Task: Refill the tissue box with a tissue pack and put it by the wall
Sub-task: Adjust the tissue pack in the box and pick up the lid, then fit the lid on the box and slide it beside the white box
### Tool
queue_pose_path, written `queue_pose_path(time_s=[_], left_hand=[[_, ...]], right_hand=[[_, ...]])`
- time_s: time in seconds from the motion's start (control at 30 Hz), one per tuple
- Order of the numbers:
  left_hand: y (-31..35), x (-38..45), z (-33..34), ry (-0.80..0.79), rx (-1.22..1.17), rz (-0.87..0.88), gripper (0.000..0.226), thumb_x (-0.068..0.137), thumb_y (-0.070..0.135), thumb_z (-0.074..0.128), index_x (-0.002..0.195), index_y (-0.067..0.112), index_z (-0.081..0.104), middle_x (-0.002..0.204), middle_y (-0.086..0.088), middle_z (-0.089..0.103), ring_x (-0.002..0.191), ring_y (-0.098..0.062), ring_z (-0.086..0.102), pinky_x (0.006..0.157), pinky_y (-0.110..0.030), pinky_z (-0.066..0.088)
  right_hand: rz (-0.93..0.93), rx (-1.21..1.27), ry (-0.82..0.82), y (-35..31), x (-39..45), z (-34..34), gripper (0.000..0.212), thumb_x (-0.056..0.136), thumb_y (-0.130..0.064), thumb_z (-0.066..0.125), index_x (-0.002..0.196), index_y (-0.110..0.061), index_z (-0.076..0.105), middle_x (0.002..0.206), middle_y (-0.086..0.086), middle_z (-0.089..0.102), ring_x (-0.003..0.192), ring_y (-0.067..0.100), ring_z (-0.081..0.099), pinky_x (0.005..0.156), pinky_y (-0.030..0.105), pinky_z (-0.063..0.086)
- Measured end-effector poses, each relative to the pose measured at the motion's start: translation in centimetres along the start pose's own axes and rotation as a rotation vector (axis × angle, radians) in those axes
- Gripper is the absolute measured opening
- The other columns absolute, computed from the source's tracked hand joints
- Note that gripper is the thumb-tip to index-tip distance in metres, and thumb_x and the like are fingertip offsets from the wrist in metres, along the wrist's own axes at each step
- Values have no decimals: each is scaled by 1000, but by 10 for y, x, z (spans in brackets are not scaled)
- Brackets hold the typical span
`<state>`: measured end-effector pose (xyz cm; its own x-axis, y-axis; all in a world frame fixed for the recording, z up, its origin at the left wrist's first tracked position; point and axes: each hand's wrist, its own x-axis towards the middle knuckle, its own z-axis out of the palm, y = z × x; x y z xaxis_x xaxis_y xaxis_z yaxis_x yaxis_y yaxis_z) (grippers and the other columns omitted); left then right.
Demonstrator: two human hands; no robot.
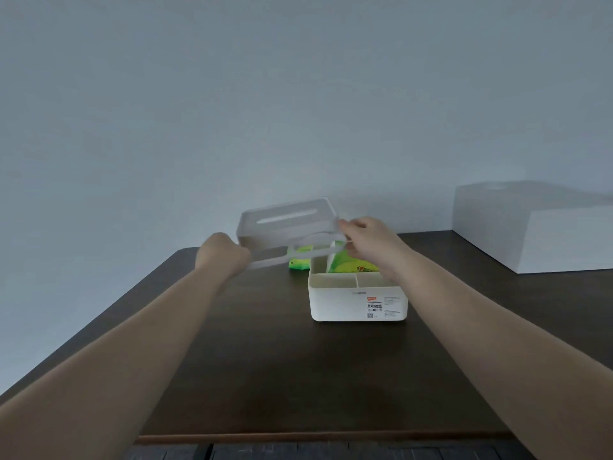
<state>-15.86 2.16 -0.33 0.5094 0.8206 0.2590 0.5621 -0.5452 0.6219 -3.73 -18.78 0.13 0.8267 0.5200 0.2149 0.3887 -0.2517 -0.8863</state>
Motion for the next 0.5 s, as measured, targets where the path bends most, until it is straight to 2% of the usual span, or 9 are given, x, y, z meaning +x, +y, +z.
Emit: queue_pose_path(time_s=[0.03,0.1,0.17,0.2,0.33,0.4,0.5], left_hand=[[6,-2,9,-27,-2,14,23,82,12,53,91,-2,69,79,-15,63,74,-33,57,63,-30,43],[19,-5,27,-84,-17,37,22,83,15,53,89,-2,67,79,-13,60,74,-31,55,64,-29,41],[32,-7,43,-153,-49,49,16,83,14,52,82,1,61,78,-13,59,71,-30,54,59,-28,39],[37,-6,51,-183,-56,58,13,82,13,51,81,3,60,78,-12,60,70,-30,53,57,-27,38],[50,-2,74,-270,-16,101,17,83,15,51,80,4,63,76,-11,62,65,-25,54,49,-24,36],[52,-1,83,-297,-9,106,17,84,15,50,72,6,59,71,-9,62,57,-22,51,49,-24,37],[50,1,95,-311,-43,90,24,83,13,51,59,9,54,65,-9,61,59,-26,53,56,-26,43]], right_hand=[[8,11,21,2,4,-4,58,75,-55,49,87,0,61,85,17,62,89,33,68,96,58,49],[36,-3,66,3,6,-14,54,84,-43,52,99,7,64,89,22,64,89,33,64,94,49,51],[47,-24,119,11,8,-25,42,90,-31,55,105,7,66,88,17,65,83,27,60,78,34,47],[53,-30,143,18,10,-31,39,90,-28,57,104,7,67,87,14,64,80,25,59,73,32,43],[114,-78,198,43,11,-43,30,89,-31,61,98,-2,68,89,7,64,84,23,59,75,30,42],[130,-86,229,57,14,-46,30,88,-35,63,91,-6,67,80,3,62,79,21,58,65,29,42],[136,-88,264,71,17,-45,34,88,-41,61,80,-8,60,69,-1,54,64,13,50,54,26,37]])
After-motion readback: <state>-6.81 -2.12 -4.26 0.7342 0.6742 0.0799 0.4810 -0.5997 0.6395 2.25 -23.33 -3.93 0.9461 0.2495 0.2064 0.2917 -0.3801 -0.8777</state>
